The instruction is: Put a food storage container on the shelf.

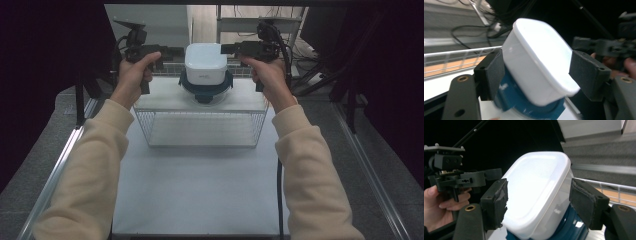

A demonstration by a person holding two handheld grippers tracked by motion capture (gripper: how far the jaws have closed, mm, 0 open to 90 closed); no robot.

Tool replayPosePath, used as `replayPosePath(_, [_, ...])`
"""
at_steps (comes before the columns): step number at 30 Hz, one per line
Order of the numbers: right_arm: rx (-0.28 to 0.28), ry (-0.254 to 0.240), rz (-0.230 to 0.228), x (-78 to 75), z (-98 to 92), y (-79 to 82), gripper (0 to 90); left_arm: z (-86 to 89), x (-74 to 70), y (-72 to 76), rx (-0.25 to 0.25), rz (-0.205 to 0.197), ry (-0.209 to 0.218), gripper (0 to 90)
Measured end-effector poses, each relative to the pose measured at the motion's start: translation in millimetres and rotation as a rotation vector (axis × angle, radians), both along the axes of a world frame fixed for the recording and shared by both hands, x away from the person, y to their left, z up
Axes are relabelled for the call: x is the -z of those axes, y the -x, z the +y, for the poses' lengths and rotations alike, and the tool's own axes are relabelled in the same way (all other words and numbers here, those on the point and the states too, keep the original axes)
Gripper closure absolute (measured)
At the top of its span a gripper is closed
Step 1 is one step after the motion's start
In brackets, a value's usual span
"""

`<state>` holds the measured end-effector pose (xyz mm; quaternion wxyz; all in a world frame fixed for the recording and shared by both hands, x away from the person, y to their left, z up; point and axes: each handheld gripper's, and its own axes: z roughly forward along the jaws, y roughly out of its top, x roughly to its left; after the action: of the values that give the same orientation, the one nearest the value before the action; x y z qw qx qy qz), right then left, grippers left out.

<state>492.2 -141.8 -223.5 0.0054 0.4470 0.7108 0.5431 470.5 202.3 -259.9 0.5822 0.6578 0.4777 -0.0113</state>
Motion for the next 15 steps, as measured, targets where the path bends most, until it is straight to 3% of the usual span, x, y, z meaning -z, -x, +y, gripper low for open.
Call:
replayPosePath(4, [-0.038, 0.001, -0.036, 0.6, -6.9, 12.0, 28.9, 7.6, 0.5, 16.3, -0.007, -0.05, -0.009, 26.6])
replayPosePath(12, [-0.074, 0.018, -0.114, 7.8, -23.1, 34.1, 29.0, 12.1, 6.7, 51.0, 0.027, -0.12, -0.066, 26.1])
replayPosePath(15, [-0.084, 0.03, -0.119, 11.1, -30.6, 44.8, 29.1, 12.6, 10.7, 67.8, 0.038, -0.152, -0.096, 26.1])
